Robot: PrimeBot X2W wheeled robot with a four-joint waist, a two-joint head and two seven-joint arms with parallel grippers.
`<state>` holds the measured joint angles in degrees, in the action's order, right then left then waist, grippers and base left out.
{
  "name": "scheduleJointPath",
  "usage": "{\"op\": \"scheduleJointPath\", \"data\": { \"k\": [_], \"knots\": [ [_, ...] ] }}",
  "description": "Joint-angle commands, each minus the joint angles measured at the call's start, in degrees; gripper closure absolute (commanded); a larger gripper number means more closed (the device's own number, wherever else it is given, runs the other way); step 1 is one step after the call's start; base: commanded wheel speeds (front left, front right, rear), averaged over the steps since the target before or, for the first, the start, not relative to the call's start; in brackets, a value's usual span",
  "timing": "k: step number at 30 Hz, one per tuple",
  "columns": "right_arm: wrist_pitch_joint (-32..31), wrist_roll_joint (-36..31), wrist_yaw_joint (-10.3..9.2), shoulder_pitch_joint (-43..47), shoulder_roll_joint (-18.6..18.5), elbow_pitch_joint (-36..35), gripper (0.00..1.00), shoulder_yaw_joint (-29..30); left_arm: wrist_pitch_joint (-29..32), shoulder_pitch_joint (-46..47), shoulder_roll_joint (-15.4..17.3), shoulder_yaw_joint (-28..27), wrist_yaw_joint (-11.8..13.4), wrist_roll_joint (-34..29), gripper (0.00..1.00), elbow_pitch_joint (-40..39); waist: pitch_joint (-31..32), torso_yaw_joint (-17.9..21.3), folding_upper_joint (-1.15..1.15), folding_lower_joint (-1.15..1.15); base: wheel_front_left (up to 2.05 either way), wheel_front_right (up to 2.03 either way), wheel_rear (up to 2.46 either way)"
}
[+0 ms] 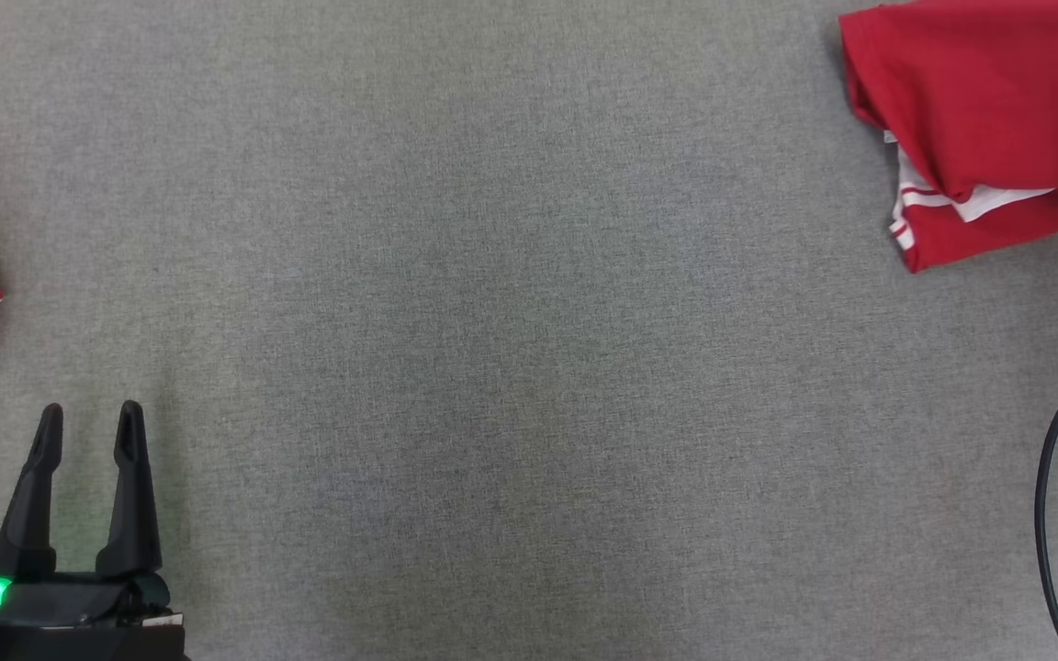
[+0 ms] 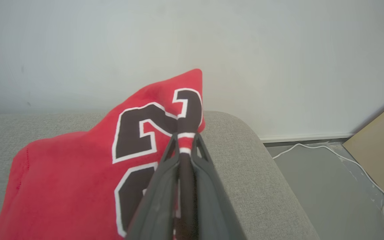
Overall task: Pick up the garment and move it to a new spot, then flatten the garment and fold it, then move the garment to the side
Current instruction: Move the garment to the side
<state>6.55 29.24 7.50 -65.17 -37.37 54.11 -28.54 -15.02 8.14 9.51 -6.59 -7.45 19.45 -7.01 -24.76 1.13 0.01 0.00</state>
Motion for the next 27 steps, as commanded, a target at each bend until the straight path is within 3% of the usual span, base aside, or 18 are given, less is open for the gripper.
{"op": "scheduleJointPath", "data": {
  "k": [1,7,8,9,10,16,27],
  "knots": [
    [-0.01,-0.52,-0.01,-0.91,-0.06,0.12,1.00,0.10,-0.23,-0.20,0.55,-0.13,0.01,0.06,0.00,-0.11,-0.31,-0.04,-0.01,0.00,0.00,0.00,0.00],
    [0.41,-2.33,-0.01,-1.98,-0.29,1.39,1.00,0.45,-0.23,-0.27,0.61,-0.48,0.01,0.23,0.00,-0.27,-0.86,-0.27,-0.01,0.00,0.00,0.00,0.00],
    [0.63,-2.69,-0.01,-2.09,-0.27,1.60,0.79,0.63,-0.23,-0.31,0.55,-0.53,0.01,0.19,0.00,-0.27,-0.93,-0.28,-0.01,0.00,0.00,0.00,0.00],
    [0.73,-3.10,-0.01,-2.18,-0.38,1.81,0.27,0.76,-0.23,-0.29,0.51,-0.58,0.01,0.16,0.00,-0.27,-1.01,-0.30,-0.01,0.00,0.00,0.00,0.00],
    [0.75,-3.61,-0.01,-2.23,-0.64,2.02,0.00,0.75,-0.23,-0.25,0.44,-0.59,0.01,0.09,0.00,-0.26,-1.08,-0.31,-0.01,0.00,0.00,0.00,0.00],
    [2.63,-5.78,-0.01,-2.92,-1.09,3.11,0.00,1.84,-0.23,0.25,0.19,-0.58,0.01,-0.07,0.00,0.18,-1.21,-0.53,-0.01,0.00,0.00,0.00,0.00],
    [6.89,-5.18,-0.01,0.70,2.22,0.36,0.00,4.19,-0.23,0.04,-2.04,-0.34,0.01,-0.23,0.00,2.02,2.63,-1.44,-0.01,0.00,0.00,0.00,0.00]
  ]
}}
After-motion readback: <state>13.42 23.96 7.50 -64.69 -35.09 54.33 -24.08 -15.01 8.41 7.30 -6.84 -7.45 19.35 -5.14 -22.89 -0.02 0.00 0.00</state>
